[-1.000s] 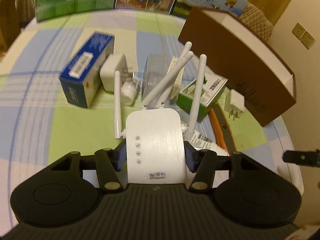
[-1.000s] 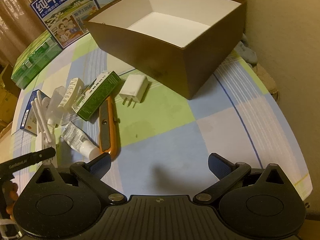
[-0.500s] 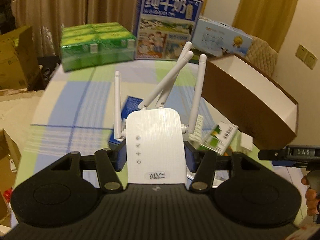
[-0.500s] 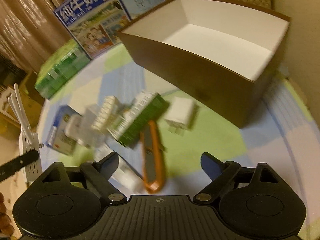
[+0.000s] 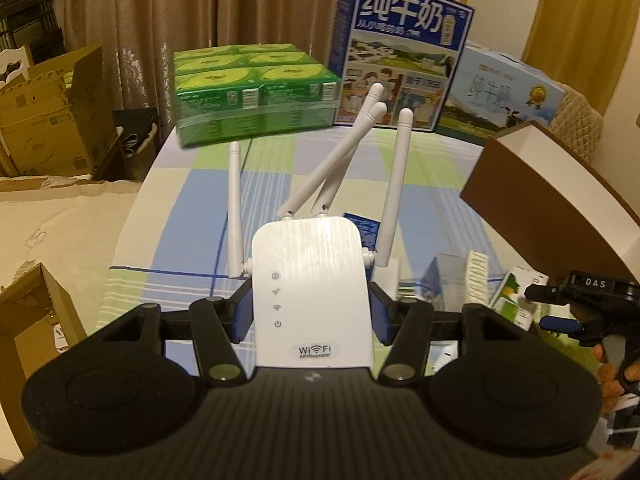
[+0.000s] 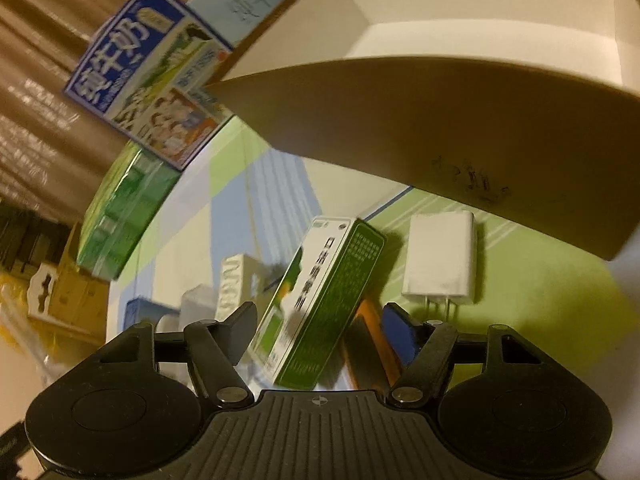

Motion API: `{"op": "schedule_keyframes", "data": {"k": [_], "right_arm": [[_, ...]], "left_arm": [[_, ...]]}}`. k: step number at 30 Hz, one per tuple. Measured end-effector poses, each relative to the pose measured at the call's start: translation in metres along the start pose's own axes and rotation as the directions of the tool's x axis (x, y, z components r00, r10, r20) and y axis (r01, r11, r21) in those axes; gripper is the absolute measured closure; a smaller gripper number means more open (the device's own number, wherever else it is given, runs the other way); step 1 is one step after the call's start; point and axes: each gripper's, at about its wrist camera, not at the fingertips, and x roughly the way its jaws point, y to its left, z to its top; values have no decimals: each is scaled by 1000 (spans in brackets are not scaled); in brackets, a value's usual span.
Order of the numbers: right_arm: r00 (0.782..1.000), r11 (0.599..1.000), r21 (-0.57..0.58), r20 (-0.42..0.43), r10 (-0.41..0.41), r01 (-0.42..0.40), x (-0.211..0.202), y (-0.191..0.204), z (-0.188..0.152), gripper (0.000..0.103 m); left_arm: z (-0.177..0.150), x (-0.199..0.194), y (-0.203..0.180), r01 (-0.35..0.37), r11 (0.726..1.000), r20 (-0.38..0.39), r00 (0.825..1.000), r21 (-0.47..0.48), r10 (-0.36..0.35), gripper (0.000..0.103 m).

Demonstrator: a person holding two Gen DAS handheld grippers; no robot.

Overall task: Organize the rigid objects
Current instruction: 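Lift the repeater with the left tool while the right tool grasps the green toothpaste box, then carry both items over the cardboard box and lower them inside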

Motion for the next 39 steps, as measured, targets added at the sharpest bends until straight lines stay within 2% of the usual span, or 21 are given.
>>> {"op": "schedule_keyframes", "data": {"k": [3, 7, 8, 10, 11, 13, 18, 20, 24, 28, 31, 39], "right_arm": [[1000, 999, 46, -6, -5, 5, 14, -2, 3, 36], [999, 999, 33, 33, -2, 0, 24, 4, 5, 38], [999, 1000, 30, 40, -10, 9, 26, 6, 6, 41], [998, 1000, 16, 60, -14, 13, 27, 9, 7, 56], [997, 1000, 0, 74, -5, 5, 27, 11, 7, 60], [998, 1000, -22, 67, 8, -6, 27, 16, 10, 60], [998, 995, -79, 7, -54, 55, 40, 30, 7, 62], [998, 994, -89, -2, -57, 57, 43, 34, 2, 67], [996, 993, -94, -38, -80, 76, 46, 42, 3, 70], [989, 982, -142, -63, -136, 126, 42, 53, 6, 75], [978, 963, -199, -65, -198, 182, 38, 61, 6, 76], [970, 918, -329, -23, -242, 221, 9, 76, -1, 76]], "left_arm": [[1, 5, 7, -6, 1000, -11, 1000, -1, 6, 51], [2, 8, 14, -8, 1000, -21, 1000, -3, 8, 51], [2, 9, 16, -8, 1000, -22, 1000, -5, 8, 51], [2, 10, 20, -7, 1000, -23, 1000, -10, 7, 51], [3, 10, 21, -6, 1000, -24, 1000, -11, 6, 51], [3, 11, 24, -6, 1000, -27, 1000, -14, 5, 51], [3, 15, 30, 0, 1000, -33, 999, -21, -1, 51], [4, 15, 31, 1, 1000, -33, 999, -21, -2, 51], [7, 17, 34, 3, 1000, -34, 999, -13, -4, 51], [10, 19, 34, 12, 1000, -52, 999, 2, -12, 51], [12, 19, 31, 28, 999, -60, 998, 21, -27, 51], [26, 16, 7, 49, 994, -45, 998, 103, -44, 51]]}}
